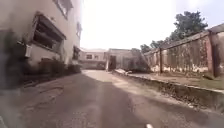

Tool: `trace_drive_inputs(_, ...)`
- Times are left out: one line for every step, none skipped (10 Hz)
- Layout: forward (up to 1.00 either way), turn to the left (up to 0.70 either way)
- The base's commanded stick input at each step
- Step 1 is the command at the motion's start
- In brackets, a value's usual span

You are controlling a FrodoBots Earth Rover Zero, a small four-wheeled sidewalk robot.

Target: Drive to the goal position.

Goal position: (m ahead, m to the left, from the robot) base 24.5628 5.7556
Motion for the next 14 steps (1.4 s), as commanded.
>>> trace_drive_inputs(0.70,0.01)
trace_drive_inputs(0.70,0.01)
trace_drive_inputs(0.70,0.01)
trace_drive_inputs(0.70,0.01)
trace_drive_inputs(0.70,0.10)
trace_drive_inputs(0.70,0.20)
trace_drive_inputs(0.70,0.33)
trace_drive_inputs(0.70,0.36)
trace_drive_inputs(0.70,0.32)
trace_drive_inputs(0.70,0.08)
trace_drive_inputs(0.70,0.01)
trace_drive_inputs(0.70,0.01)
trace_drive_inputs(0.70,0.01)
trace_drive_inputs(0.70,0.01)
